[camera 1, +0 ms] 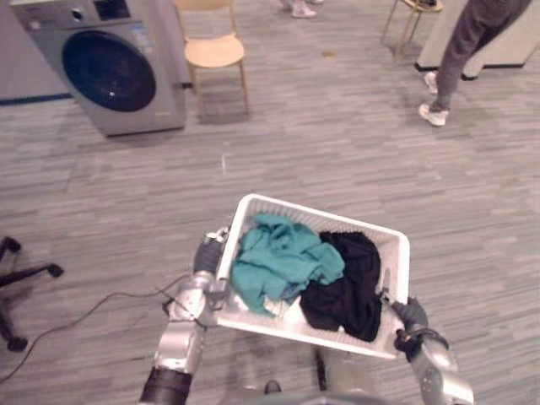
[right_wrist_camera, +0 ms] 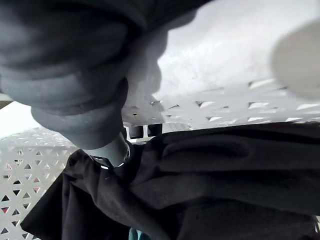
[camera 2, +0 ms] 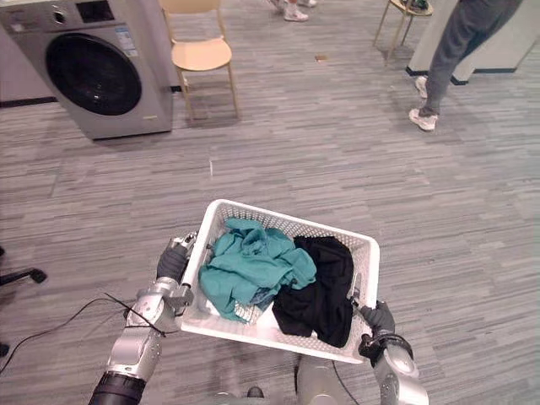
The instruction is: Pick up the laundry basket with both hands and put the clothes into the washing machine.
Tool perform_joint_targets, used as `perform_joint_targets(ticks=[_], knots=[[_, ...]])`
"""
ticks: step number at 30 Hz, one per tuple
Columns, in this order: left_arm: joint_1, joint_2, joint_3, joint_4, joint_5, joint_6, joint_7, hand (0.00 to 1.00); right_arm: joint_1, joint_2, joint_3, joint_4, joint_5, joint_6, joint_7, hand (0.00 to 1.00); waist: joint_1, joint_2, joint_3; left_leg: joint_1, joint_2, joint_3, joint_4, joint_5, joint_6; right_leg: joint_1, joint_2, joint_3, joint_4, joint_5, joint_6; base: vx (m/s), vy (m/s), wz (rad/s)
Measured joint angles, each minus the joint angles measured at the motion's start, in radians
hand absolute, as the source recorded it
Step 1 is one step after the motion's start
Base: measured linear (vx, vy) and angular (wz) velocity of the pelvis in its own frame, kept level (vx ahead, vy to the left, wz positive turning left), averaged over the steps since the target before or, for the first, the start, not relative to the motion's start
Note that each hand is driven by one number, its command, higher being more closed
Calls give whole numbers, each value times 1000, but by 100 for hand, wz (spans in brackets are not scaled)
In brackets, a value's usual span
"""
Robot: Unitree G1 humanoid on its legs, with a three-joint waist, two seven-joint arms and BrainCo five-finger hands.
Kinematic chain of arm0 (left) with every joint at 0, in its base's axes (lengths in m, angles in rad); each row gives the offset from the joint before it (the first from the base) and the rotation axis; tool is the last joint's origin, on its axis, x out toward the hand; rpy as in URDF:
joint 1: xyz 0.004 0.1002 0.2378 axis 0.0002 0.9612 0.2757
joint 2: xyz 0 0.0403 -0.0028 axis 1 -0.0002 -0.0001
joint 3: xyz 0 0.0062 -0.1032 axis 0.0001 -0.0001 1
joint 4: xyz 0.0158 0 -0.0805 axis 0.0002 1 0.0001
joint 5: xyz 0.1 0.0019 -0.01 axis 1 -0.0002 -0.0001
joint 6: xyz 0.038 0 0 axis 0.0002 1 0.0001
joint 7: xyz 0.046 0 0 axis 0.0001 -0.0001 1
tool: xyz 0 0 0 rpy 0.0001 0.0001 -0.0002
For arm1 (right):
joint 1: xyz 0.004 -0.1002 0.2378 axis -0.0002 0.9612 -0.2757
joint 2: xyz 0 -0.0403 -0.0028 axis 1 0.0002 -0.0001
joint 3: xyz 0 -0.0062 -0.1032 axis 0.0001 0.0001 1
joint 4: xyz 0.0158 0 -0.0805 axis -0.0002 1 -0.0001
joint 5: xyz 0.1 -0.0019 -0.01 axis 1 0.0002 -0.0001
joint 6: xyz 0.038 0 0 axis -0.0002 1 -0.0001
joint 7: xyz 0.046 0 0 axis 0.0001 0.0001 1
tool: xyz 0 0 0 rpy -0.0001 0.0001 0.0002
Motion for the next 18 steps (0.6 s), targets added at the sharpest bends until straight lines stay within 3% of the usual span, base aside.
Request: perform_joint_targets(ticks=[1, 4, 5, 6, 7, 8, 9, 11, 13, 14, 15, 16, 17, 18], knots=[[0, 0, -13, 17, 0, 1, 0, 100, 14, 2, -13, -6, 0, 0, 0, 100, -15, -10, 0, 54, -28, -26, -12, -18, -28, -6, 7, 36, -38, 49, -1, 516, 40, 40], [20, -7, -47, 27, 1, 2, -3, 100, 78, 11, -38, -22, 1, 1, 0, 100, -23, -15, -23, 180, -51, -62, -26, -70, -98, 6, 25, 27, -9, 142, -112, 536, -18, 38], [25, -34, -39, 45, 1, 1, -2, 100, 85, 9, -45, -32, 1, 2, 0, 100, -12, 29, -40, 190, -26, -55, -7, -74, -104, -25, 44, 7, 85, 188, -106, 756, -54, 26], [22, -51, -31, 52, 1, 1, -1, 100, 86, 15, -55, -41, 1, 3, 0, 100, -12, 48, -46, 131, -2, -45, 126, -73, -105, -32, 53, -3, 140, 143, -104, 741, -64, 13], [19, -50, -28, 52, 0, 0, -1, 100, 87, 17, -54, -53, 1, 3, 0, 100, -12, 52, -48, 86, 9, -30, 232, -66, -114, -26, 52, -5, 144, 129, -112, 691, -63, 15], [12, -51, -16, 54, -1, 0, -1, 100, 92, 18, -46, -80, 1, 4, 0, 100, -2, 52, -44, -7, 56, 15, 448, -74, -114, 14, 54, 11, 121, 116, -126, 561, -56, 13], [9, -51, -10, 55, -1, 0, -1, 100, 92, 23, -46, -86, 1, 4, 0, 100, -1, 38, -36, -52, 102, 65, 542, -115, -62, 84, 54, 33, 89, 97, -135, 550, -34, 9], [23, -53, -10, 55, -1, -4, -1, 100, 98, 17, -48, -90, 1, -3, -1, 100, 0, 11, -29, -74, 121, 84, 512, -158, -51, 191, 31, 89, 39, 90, -143, 467, 70, 17], [26, -51, -12, 53, -1, -10, -1, 100, 94, 16, -48, -90, 1, -22, -1, 100, 0, -23, -29, -143, 100, 83, 392, -162, -49, 252, -19, 104, -11, 90, -144, 361, 129, 16], [21, -50, -13, 52, -1, -16, -1, 100, 85, 13, -51, -90, 0, -35, -1, 100, 1, -28, -28, -222, 87, 18, 311, -152, -64, 272, -43, 101, -44, 88, -146, 262, 134, 3], [16, -50, -14, 50, -1, -23, -1, 100, 76, 9, -52, -90, 0, -42, -1, 100, 0, -14, -30, -310, 87, -83, 256, -113, -115, 277, -46, 91, -65, 75, -132, 234, 146, -8], [16, -51, -14, 50, -1, -24, 1, 100, 74, 4, -50, -88, -2, -42, -1, 100, 8, -2, -28, -334, 92, -124, 209, -77, -141, 282, -39, 84, -69, 62, -111, 198, 169, -46], [29, -64, -14, 53, 0, -17, 2, 100, 74, -19, -47, -81, -9, -41, -1, 100, 26, 45, -16, -337, 142, -144, 130, 133, -149, 311, -6, 93, -67, 32, -70, 174, 156, -45], [34, -60, -17, 68, 0, -10, 2, 100, 73, -16, -48, -66, -14, -38, -2, 100, 25, 37, -12, -326, 128, -135, 145, 144, -115, 328, -20, 99, -64, 19, -56, 136, 120, -36]])
